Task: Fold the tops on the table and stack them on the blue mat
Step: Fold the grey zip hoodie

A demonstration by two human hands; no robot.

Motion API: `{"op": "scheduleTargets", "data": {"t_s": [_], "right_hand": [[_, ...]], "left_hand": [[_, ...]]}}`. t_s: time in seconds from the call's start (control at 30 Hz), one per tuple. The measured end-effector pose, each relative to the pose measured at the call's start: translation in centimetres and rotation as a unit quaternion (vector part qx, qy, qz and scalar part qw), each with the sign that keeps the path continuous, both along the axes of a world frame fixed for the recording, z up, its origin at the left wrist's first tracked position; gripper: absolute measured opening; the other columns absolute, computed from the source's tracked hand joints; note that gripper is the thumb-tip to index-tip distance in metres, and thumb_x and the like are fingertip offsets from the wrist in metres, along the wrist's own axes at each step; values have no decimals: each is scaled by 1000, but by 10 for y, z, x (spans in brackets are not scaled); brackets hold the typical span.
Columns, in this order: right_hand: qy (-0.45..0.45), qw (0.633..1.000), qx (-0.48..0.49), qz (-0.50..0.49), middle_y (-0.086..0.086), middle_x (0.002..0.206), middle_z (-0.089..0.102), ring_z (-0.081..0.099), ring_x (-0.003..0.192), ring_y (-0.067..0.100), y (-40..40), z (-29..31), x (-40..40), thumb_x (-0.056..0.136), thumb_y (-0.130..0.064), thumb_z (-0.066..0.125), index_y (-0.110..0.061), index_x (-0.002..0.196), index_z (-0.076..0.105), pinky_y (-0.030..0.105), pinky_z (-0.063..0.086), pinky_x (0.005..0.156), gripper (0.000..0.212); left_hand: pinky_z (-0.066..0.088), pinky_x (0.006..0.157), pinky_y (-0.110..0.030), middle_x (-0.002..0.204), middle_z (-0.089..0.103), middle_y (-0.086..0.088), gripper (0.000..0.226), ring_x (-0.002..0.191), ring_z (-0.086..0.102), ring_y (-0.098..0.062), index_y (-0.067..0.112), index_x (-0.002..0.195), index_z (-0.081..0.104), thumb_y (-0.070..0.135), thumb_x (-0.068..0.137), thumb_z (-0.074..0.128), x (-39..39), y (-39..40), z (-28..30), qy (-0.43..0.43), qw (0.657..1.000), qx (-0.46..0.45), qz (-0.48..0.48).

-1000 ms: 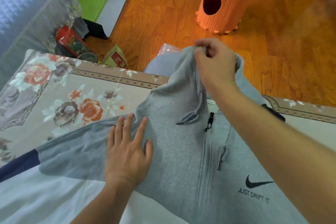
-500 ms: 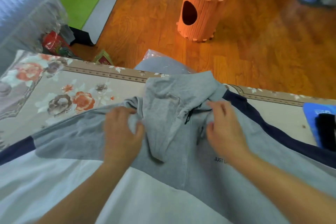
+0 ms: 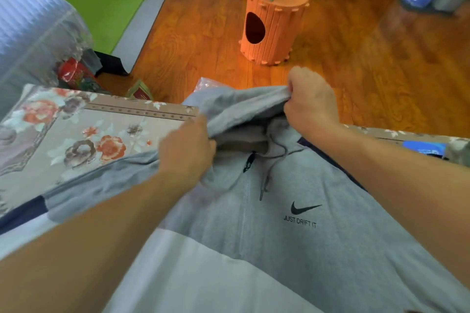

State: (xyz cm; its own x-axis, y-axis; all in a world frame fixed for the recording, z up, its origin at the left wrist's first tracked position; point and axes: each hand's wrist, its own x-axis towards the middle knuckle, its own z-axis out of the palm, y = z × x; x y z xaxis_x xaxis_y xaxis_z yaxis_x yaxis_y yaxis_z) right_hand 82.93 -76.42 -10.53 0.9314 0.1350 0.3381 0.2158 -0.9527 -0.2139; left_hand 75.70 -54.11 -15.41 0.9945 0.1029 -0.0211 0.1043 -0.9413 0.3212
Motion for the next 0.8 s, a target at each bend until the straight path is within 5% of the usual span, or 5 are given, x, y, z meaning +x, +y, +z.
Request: {"op": "scheduleTargets", "data": {"t_s": [0.17, 0.33, 0.53, 0.7, 0.8], "right_hand": [[-74, 997, -12, -35, 4, 93, 55, 50, 76, 26, -20, 72, 5, 80, 7, 57, -16, 100, 52, 38, 38, 62, 31], [29, 994, -89, -49, 10, 104, 61, 60, 88, 41, -33, 84, 4, 82, -7, 57, -16, 110, 55, 41, 47, 70, 30], [26, 997, 28, -65, 10, 86, 60, 59, 72, 40, -34, 26, -89, 85, -1, 51, -15, 100, 51, 39, 32, 55, 21], [302, 951, -67, 21, 4, 103, 51, 58, 87, 33, -55, -89, -227, 86, -20, 55, -21, 104, 47, 40, 39, 67, 20], [340, 939, -39, -35, 4, 101, 45, 55, 82, 31, -70, -112, -243, 84, -15, 59, -18, 97, 48, 38, 36, 62, 18]], "left_hand": [[35, 67, -44, 99, 55, -18, 26, 92, 57, -47, 14, 106, 35, 10, 87, 53, 56, 12, 108, -122, 990, -3, 71], [58, 67, -46, 95, 63, -19, 36, 75, 71, -40, 16, 117, 48, 10, 85, 33, 79, -14, 133, 15, 971, -228, 68], [47, 83, -47, 117, 65, -15, 56, 102, 62, -43, 32, 146, 36, 14, 94, 43, -16, -18, 71, -57, 988, -139, 29], [52, 87, -42, 141, 31, -3, 89, 121, 52, -30, 41, 158, -4, 22, 93, 53, -147, 2, -32, 202, 978, -47, -31], [46, 94, -37, 143, 26, -8, 84, 134, 36, -31, 28, 158, 16, 10, 87, 58, -161, 12, -54, 213, 975, -55, 5]]}}
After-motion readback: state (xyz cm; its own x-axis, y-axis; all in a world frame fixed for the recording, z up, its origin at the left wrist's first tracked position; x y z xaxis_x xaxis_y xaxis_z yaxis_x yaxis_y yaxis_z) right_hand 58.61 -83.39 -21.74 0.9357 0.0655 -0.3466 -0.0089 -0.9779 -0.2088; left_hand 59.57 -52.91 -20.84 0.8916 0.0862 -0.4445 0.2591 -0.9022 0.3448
